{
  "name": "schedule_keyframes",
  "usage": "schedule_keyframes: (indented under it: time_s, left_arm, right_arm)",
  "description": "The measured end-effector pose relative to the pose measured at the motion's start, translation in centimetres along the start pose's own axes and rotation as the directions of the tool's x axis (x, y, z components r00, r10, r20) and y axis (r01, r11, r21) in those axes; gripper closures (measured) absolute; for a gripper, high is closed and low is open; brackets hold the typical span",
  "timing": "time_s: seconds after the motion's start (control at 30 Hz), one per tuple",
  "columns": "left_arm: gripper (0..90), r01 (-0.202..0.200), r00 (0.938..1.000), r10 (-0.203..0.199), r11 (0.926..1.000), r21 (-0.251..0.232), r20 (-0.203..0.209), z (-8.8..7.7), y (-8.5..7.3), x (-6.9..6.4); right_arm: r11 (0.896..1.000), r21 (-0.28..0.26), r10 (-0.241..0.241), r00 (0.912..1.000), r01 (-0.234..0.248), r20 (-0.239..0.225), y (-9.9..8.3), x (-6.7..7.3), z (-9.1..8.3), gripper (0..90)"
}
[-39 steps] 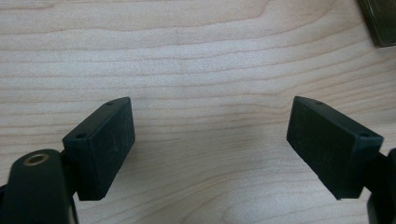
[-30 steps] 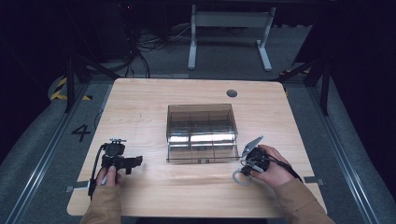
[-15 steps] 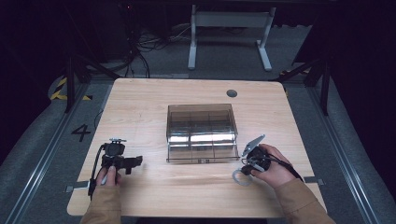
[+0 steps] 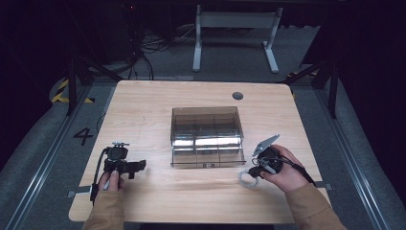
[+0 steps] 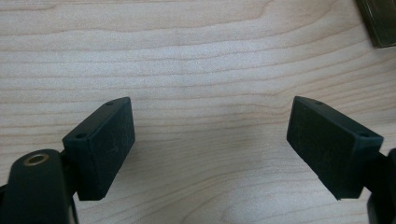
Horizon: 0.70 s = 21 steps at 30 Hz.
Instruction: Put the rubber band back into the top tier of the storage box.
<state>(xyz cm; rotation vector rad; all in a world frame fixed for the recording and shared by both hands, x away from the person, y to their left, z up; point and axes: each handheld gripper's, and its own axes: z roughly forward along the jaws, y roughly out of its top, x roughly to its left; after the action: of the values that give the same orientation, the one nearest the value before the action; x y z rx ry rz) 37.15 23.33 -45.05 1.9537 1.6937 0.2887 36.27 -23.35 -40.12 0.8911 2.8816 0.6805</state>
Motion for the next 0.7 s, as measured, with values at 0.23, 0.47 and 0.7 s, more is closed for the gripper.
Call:
schedule_keyframes:
  time_s: [0.23, 0.47, 0.7]
  left_arm:
    - [16.0, -0.001, 1.0000, 0.001, 1.0000, 0.000, 0.000, 0.0, 0.0, 0.0]
    - [16.0, -0.001, 1.0000, 0.001, 1.0000, 0.000, 0.000, 0.0, 0.0, 0.0]
    - [15.9, -0.001, 1.0000, 0.001, 1.0000, 0.000, -0.006, 0.0, 0.0, -0.1]
  right_arm:
    - [1.000, -0.025, 0.001, 0.9999, 0.000, 0.017, 0.1, 0.3, -1.2, 85.8]
    - [0.999, -0.045, 0.007, 0.9994, -0.006, 0.033, 0.0, 0.4, -2.6, 85.9]
    - [0.996, -0.086, 0.008, 0.9987, -0.004, 0.050, -0.2, 0.5, -4.3, 85.9]
